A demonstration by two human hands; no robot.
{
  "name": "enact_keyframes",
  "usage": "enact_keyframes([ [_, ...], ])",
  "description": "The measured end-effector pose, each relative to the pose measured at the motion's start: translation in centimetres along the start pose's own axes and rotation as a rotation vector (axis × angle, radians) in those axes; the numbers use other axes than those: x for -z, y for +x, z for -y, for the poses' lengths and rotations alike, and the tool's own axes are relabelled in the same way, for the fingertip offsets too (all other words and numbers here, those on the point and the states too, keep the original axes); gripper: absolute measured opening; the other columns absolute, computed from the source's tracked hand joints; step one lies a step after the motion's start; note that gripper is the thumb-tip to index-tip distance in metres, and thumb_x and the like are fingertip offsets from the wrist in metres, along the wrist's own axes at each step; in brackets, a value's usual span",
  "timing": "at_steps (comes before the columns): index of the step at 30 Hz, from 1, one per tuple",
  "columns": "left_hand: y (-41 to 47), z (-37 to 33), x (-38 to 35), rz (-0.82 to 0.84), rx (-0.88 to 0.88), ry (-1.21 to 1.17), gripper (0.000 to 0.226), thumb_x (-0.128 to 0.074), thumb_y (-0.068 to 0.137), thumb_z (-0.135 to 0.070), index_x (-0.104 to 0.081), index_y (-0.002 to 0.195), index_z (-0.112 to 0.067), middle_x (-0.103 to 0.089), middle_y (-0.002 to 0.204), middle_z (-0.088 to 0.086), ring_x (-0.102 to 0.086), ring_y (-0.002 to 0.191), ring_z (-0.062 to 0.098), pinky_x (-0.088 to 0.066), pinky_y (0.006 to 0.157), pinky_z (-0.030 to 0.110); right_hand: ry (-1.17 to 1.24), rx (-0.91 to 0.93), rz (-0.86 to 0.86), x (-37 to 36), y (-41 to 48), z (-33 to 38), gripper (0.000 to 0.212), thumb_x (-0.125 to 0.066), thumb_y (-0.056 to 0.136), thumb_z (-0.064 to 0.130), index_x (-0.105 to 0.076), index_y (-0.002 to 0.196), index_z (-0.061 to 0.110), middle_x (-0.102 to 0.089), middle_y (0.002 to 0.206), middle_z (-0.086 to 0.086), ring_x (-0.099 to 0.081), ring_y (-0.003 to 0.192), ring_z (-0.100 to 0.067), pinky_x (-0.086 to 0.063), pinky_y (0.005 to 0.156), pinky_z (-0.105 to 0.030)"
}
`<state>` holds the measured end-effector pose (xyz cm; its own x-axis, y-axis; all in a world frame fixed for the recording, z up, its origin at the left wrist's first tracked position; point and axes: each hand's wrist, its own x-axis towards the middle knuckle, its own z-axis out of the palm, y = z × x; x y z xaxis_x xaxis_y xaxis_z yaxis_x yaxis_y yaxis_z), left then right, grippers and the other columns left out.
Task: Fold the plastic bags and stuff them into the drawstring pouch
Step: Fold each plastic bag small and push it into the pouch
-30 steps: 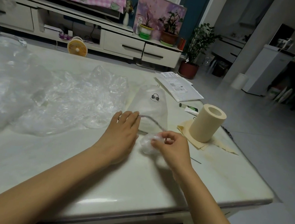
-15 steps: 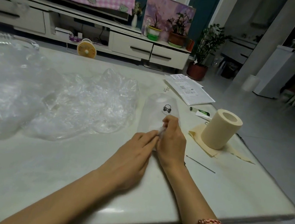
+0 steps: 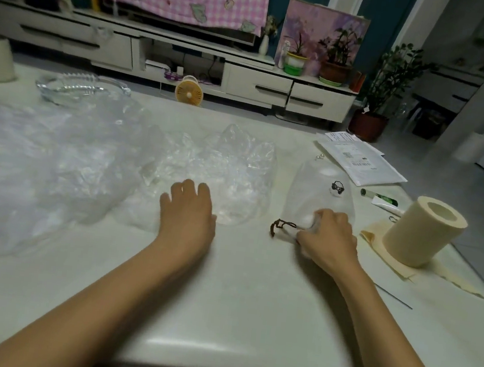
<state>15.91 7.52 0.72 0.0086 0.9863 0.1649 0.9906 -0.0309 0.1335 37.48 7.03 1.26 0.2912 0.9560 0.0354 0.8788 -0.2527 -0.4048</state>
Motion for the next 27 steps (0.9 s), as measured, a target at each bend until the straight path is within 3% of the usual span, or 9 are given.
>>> enact_keyframes([
  [3,0.2,2.3,0.1,0.008,0.016,0.004,0.019,-0.041,0.099,-0.018,-0.048,0.113,-0.007,-0.047,0.117,0.01,-0.046,0.107,0.026,-0.032,0.077,0.029,0.01,0.051,0.015,0.4,-1.4,0.3,0.066,-0.051,0.089,0.033,-0.023,0.146,0.015,-0.028,0.147,-0.012,-0.026,0.135,-0.031,-0.022,0.107,-0.039],
  [7,-0.1,5.6,0.5,-0.129,-0.032,-0.091,0.017,-0.042,0.093,0.002,-0.056,0.084,-0.004,-0.051,0.088,0.009,-0.05,0.081,0.026,-0.037,0.064,0.032,-0.044,0.133,-0.168,1.2,-2.9,0.6,0.064,-0.053,0.09,0.028,-0.025,0.145,0.014,-0.028,0.146,-0.012,-0.023,0.136,-0.029,-0.018,0.107,-0.036],
  [9,-0.5,6.7,1.1,-0.223,-0.046,-0.146,0.019,-0.043,0.093,0.003,-0.057,0.08,-0.003,-0.055,0.084,0.013,-0.051,0.077,0.029,-0.039,0.065,0.037,-0.038,0.158,-0.194,1.7,-3.7,0.8,0.063,-0.054,0.088,0.023,-0.028,0.144,0.014,-0.029,0.146,-0.012,-0.023,0.135,-0.028,-0.017,0.107,-0.035],
  [12,-1.6,7.0,2.5,-0.442,-0.139,-0.299,0.02,-0.046,0.096,-0.003,-0.065,0.092,0.0,-0.066,0.088,0.019,-0.06,0.076,0.038,-0.046,0.067,0.04,0.009,0.254,-0.285,1.8,-5.4,1.2,0.056,-0.054,0.085,0.012,-0.038,0.139,0.013,-0.036,0.142,-0.01,-0.027,0.133,-0.026,-0.017,0.106,-0.033],
  [15,-3.3,6.3,3.1,-0.628,-0.316,-0.308,0.022,-0.047,0.088,-0.008,-0.067,0.084,-0.001,-0.066,0.074,0.017,-0.061,0.058,0.034,-0.048,0.052,0.036,0.23,0.339,-0.305,2.0,-8.0,1.8,0.038,-0.058,0.088,0.012,-0.052,0.125,0.014,-0.051,0.127,-0.005,-0.044,0.121,-0.021,-0.028,0.098,-0.029],
  [18,-5.7,5.3,2.0,-0.527,-0.497,-0.273,0.031,-0.042,0.085,-0.024,-0.064,0.07,-0.008,-0.061,0.065,0.008,-0.058,0.052,0.028,-0.046,0.042,0.031,0.726,0.177,0.063,2.2,-11.3,2.9,0.03,-0.061,0.088,0.029,-0.055,0.115,0.018,-0.064,0.105,-0.001,-0.061,0.096,-0.015,-0.047,0.08,-0.024],
  [21,-7.8,4.4,0.0,-0.339,-0.704,-0.235,0.032,-0.043,0.087,-0.034,-0.065,0.074,-0.014,-0.065,0.077,0.002,-0.061,0.065,0.024,-0.047,0.057,0.031,0.934,-0.031,0.397,1.3,-13.3,4.0,0.059,-0.059,0.072,0.052,-0.052,0.116,0.012,-0.068,0.102,-0.005,-0.067,0.084,-0.013,-0.053,0.073,-0.025],
  [23,-9.0,4.2,-0.6,-0.252,-0.823,-0.216,0.037,-0.041,0.089,-0.043,-0.068,0.084,-0.018,-0.069,0.09,-0.001,-0.065,0.078,0.017,-0.048,0.07,0.027,0.845,-0.055,0.37,0.5,-13.5,4.6,0.062,-0.062,0.072,0.055,-0.045,0.118,0.018,-0.067,0.102,-0.003,-0.068,0.082,-0.011,-0.053,0.072,-0.023],
  [27,-10.4,4.8,-0.7,-0.134,-0.832,-0.182,0.059,-0.017,0.099,-0.054,-0.065,0.112,-0.022,-0.067,0.114,-0.004,-0.064,0.099,0.009,-0.05,0.084,0.021,0.783,-0.11,0.219,-0.6,-12.6,5.1,0.04,-0.066,0.087,0.031,-0.047,0.118,0.016,-0.067,0.095,-0.007,-0.063,0.07,-0.014,-0.049,0.061,-0.023],
])
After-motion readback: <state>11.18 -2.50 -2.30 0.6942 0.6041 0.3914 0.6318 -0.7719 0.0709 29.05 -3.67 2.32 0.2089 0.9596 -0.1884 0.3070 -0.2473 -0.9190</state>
